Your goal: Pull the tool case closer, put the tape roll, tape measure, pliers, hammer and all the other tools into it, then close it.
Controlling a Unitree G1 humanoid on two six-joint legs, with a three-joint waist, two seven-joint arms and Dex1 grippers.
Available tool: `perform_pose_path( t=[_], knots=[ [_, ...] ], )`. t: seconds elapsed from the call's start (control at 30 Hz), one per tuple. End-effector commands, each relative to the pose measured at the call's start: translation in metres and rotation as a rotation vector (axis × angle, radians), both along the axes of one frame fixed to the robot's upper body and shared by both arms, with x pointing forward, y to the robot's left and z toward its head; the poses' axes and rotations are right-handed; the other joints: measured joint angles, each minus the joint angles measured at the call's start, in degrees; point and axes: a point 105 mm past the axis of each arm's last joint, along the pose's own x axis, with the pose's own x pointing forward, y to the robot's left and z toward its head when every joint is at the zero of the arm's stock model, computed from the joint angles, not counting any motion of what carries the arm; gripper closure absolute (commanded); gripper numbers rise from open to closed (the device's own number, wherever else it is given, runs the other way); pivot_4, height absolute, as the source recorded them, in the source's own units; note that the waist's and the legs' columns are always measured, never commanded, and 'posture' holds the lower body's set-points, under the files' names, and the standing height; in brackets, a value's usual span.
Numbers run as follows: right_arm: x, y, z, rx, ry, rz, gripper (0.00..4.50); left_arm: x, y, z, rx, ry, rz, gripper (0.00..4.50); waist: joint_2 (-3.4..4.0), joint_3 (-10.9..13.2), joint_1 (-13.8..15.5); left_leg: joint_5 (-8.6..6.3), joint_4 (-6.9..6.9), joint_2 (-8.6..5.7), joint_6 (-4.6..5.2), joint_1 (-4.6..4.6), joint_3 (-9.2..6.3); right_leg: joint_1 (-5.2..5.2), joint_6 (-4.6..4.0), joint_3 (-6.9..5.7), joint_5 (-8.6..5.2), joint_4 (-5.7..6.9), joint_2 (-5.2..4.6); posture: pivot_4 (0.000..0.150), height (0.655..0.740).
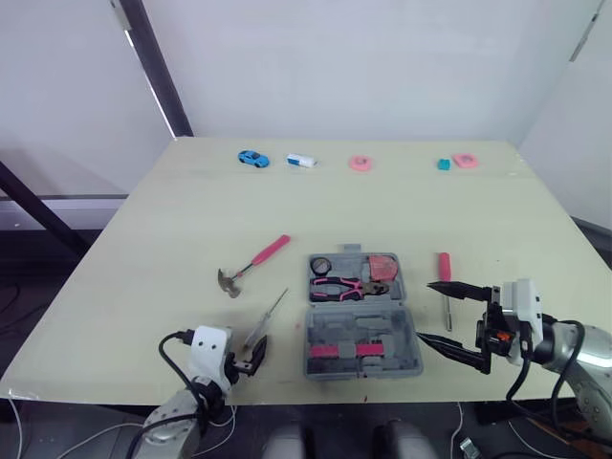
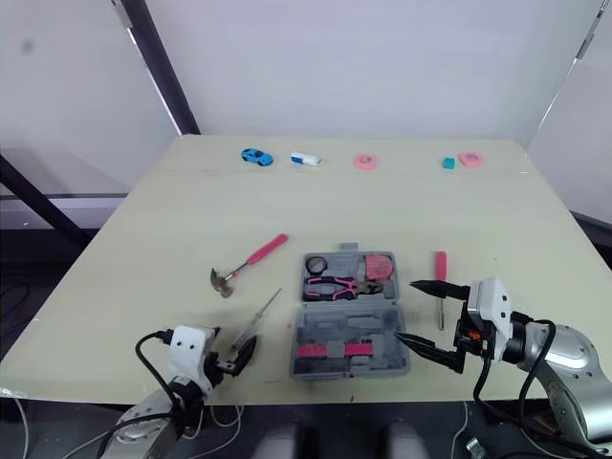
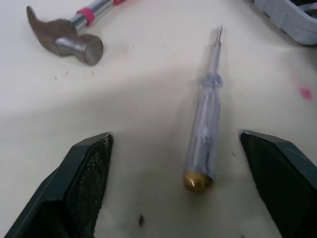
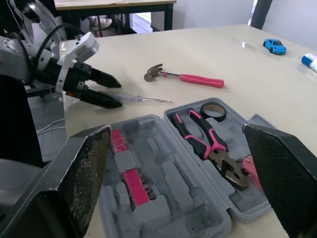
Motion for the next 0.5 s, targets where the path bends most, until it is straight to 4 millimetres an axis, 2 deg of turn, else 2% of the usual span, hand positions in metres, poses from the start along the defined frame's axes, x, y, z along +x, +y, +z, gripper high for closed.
perform_pose_path(
  t=[0.03,0.1,0.27,0.5],
  knots=[
    [-0.002,0.004,0.009,0.008,-0.045,0.009,0.0,0.009,-0.006,0.003,-0.005,0.002,-0.081,0.09,0.0,0.0,0.01,0.0,0.0,0.0,0.0,0.0,0.01,0.01,0.0,0.0,0.0,0.0,0.0,0.15,0.74],
    [-0.002,0.004,0.009,0.007,-0.046,0.006,0.0,0.013,-0.006,0.003,0.007,0.009,-0.104,0.09,0.0,0.0,0.01,0.0,0.0,0.0,0.0,0.0,0.01,0.0,0.0,0.0,0.0,0.0,0.0,0.15,0.74],
    [-0.003,0.004,0.006,0.009,-0.045,-0.001,0.0,0.016,-0.022,0.002,0.033,0.027,-0.23,0.09,0.0,0.0,0.09,0.0,0.0,0.0,0.0,0.0,0.02,0.01,0.0,0.01,0.01,0.0,0.0,0.15,0.74],
    [-0.003,0.003,0.006,0.009,-0.045,-0.005,0.0,0.019,-0.032,0.009,-0.004,0.031,-0.223,0.09,0.01,-0.01,0.36,0.0,0.0,0.01,0.0,0.01,0.01,0.02,0.01,0.01,0.01,0.0,-0.02,0.15,0.74]
  ],
)
